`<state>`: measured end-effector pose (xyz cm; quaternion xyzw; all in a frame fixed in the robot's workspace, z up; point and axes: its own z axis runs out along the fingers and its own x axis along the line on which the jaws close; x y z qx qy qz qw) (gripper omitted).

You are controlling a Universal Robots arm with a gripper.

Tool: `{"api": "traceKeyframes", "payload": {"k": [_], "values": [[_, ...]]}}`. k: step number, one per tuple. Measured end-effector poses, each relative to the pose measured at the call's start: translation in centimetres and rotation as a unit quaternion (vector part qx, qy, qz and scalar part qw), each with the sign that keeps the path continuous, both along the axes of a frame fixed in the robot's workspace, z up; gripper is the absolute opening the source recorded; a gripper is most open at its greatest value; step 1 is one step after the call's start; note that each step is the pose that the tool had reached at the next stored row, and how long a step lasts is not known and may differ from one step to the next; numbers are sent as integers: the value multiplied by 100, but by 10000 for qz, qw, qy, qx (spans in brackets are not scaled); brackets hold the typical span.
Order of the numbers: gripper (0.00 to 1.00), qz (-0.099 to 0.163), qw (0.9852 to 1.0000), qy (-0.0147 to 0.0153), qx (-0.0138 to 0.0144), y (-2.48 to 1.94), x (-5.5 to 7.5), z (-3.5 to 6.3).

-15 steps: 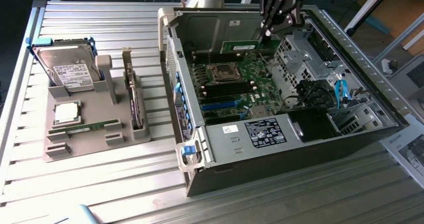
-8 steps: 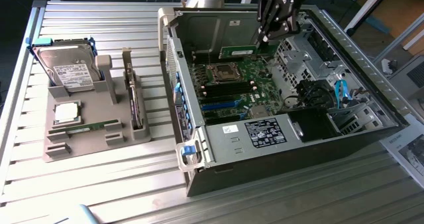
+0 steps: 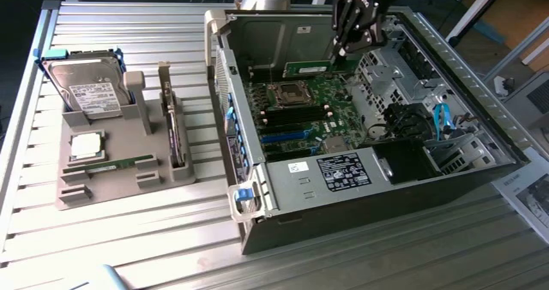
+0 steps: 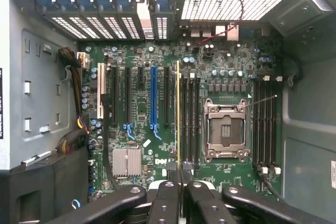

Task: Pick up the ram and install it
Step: 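Pick up the ram and move it above insertion slot, then insert the ram into the slot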

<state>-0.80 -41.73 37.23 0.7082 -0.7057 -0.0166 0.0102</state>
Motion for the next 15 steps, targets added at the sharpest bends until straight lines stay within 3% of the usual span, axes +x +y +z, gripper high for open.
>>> {"api": "traceKeyframes", "payload": {"k": [9, 15], "values": [[12, 1, 10000, 0, -1, 186, 1, -37], [12, 1, 10000, 0, -1, 189, 1, -38]]}}
